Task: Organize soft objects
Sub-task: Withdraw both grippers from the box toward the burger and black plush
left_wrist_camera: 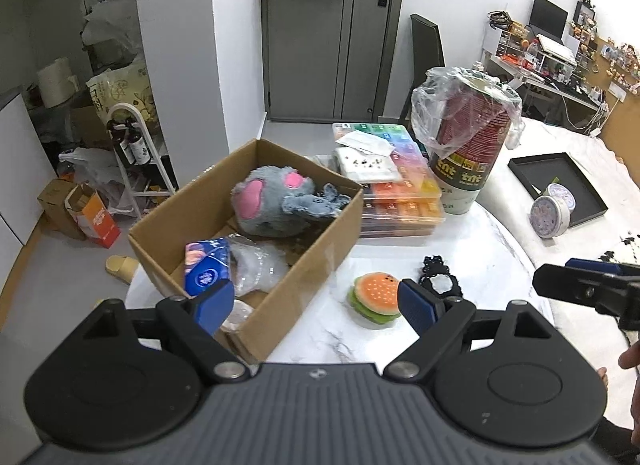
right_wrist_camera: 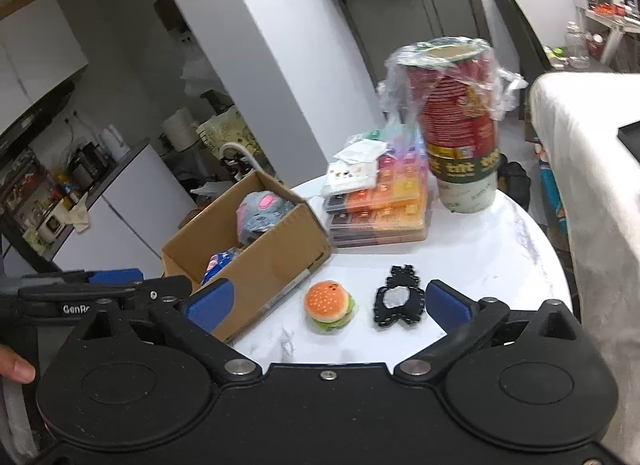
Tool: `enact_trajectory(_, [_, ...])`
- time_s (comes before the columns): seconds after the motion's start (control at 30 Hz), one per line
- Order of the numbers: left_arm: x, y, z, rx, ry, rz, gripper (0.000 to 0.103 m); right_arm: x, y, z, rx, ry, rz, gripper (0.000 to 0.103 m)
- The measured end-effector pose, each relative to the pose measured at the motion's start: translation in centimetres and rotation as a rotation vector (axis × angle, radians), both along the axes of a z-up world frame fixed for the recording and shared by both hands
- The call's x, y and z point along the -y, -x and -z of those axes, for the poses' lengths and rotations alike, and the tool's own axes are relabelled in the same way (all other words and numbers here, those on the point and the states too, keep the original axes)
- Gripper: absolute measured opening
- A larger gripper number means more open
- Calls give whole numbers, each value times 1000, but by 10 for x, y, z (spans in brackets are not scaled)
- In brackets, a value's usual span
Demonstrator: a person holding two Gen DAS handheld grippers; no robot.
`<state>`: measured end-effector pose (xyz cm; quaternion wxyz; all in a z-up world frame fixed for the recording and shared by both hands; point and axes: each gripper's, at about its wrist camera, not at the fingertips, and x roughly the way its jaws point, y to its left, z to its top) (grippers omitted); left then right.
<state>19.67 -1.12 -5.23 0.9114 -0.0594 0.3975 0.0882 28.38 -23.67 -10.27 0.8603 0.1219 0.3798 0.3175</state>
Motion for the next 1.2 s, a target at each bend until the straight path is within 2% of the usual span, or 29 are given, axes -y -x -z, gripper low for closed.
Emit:
enact_trajectory(0.13, [6,-5,5,-7,30,4,88,10,-5,8,-30,-6,32,103])
enact_trajectory(0.23, [13,-10,10,-13,32,9,88,15,-6,9,-20,-12,50,103])
enact_trajectory(0.8, [36,-47,50,-33,52,-39,88,29,-31,50,-99,-2,111,101])
enact_trajectory(1.2, [43,-67,83,-48,83,-49,83,32,-54,81,-196,-47,131,77])
